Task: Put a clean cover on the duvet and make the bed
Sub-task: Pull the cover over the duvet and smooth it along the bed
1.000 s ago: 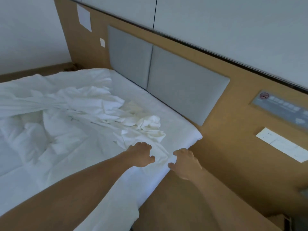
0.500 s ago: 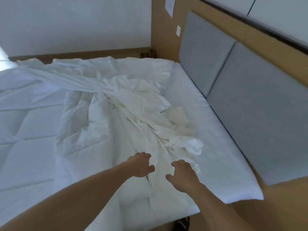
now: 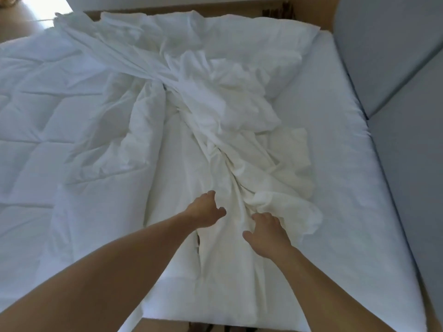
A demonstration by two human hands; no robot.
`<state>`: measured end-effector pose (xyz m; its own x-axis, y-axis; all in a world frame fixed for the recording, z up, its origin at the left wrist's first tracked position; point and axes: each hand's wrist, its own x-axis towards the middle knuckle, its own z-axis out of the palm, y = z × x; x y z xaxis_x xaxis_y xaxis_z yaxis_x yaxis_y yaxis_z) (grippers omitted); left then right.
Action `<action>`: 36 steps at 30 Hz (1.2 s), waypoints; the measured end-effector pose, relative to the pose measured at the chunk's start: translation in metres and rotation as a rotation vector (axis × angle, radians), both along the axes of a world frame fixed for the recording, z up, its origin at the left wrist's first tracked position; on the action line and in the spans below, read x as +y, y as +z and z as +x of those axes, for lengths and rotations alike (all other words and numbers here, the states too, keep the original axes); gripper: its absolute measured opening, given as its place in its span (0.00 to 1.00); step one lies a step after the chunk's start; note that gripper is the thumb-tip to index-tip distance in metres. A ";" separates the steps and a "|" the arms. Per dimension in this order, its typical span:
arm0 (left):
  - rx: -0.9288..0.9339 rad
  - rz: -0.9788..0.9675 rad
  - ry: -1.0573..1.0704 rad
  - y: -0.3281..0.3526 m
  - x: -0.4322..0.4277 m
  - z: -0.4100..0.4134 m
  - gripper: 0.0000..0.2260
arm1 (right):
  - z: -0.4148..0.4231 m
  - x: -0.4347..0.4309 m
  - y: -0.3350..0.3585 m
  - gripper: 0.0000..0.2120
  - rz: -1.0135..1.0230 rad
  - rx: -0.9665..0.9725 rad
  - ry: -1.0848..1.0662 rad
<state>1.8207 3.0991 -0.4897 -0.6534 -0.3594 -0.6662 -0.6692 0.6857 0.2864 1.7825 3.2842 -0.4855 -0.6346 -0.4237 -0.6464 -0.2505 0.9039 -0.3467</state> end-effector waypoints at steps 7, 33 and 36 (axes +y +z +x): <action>0.219 0.104 0.526 -0.055 -0.008 -0.027 0.35 | -0.007 -0.018 -0.039 0.26 0.005 -0.049 0.043; 0.387 0.624 0.191 0.134 -0.075 0.041 0.07 | -0.039 -0.166 0.122 0.03 -0.531 -0.264 -0.395; 0.344 0.626 0.310 0.132 -0.101 0.027 0.06 | -0.046 -0.163 0.121 0.05 -0.510 -0.184 -0.401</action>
